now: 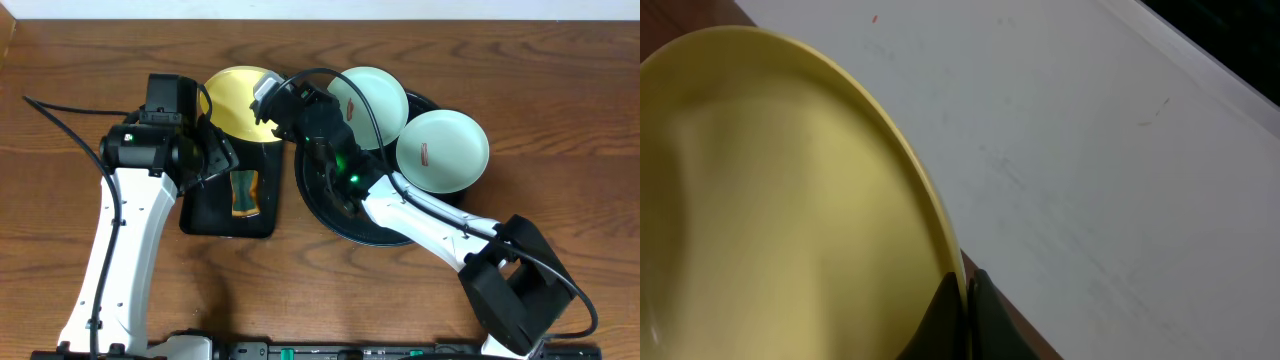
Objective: Clean dirty plates on tray and stack at the side
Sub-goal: 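Lift the yellow plate with right gripper and carry it rightward, then set the yellow plate down on the table right of the tray, then grasp the near pale green plate rim with right gripper, pull it inward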
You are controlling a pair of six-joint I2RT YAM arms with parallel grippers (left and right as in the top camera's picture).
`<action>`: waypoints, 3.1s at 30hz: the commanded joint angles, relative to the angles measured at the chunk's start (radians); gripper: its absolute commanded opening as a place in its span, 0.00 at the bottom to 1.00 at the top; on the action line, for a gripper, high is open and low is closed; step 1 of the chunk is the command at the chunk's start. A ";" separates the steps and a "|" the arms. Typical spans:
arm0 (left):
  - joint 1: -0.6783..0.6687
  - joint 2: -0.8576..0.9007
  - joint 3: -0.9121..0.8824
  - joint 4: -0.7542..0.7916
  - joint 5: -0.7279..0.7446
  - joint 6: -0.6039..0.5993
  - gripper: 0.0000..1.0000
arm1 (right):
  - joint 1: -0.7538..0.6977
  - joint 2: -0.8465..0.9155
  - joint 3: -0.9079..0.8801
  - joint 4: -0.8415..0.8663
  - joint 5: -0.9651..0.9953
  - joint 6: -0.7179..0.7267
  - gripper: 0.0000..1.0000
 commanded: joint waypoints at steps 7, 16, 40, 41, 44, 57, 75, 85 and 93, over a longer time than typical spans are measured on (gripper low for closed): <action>0.003 0.000 0.000 -0.006 -0.001 0.009 0.84 | 0.001 -0.014 0.014 0.009 0.142 -0.006 0.01; 0.003 0.000 0.000 -0.006 -0.001 0.009 0.84 | -0.043 -0.039 0.014 -0.072 0.355 0.127 0.01; 0.003 0.000 0.000 -0.006 -0.001 0.009 0.84 | -0.856 -0.341 0.009 -1.040 -0.596 0.964 0.01; 0.003 0.000 0.000 -0.006 -0.001 0.009 0.84 | -0.916 -0.330 0.006 -1.067 -0.605 0.967 0.01; 0.003 0.000 0.000 -0.006 -0.001 0.009 0.84 | -1.100 -0.278 0.002 -1.136 -0.613 0.967 0.01; 0.003 0.000 0.000 -0.006 -0.001 0.009 0.84 | -1.505 -0.032 -0.006 -1.169 -0.414 0.927 0.01; 0.003 0.000 0.000 -0.006 -0.001 0.009 0.84 | -1.427 -0.082 -0.006 -1.069 -0.603 0.728 0.61; 0.003 0.000 0.000 -0.006 -0.001 0.009 0.84 | -1.119 -0.185 -0.010 -1.109 -0.640 0.626 0.53; 0.003 0.000 0.000 -0.006 -0.001 0.009 0.84 | -0.874 -0.021 -0.011 -1.056 -0.184 0.619 0.54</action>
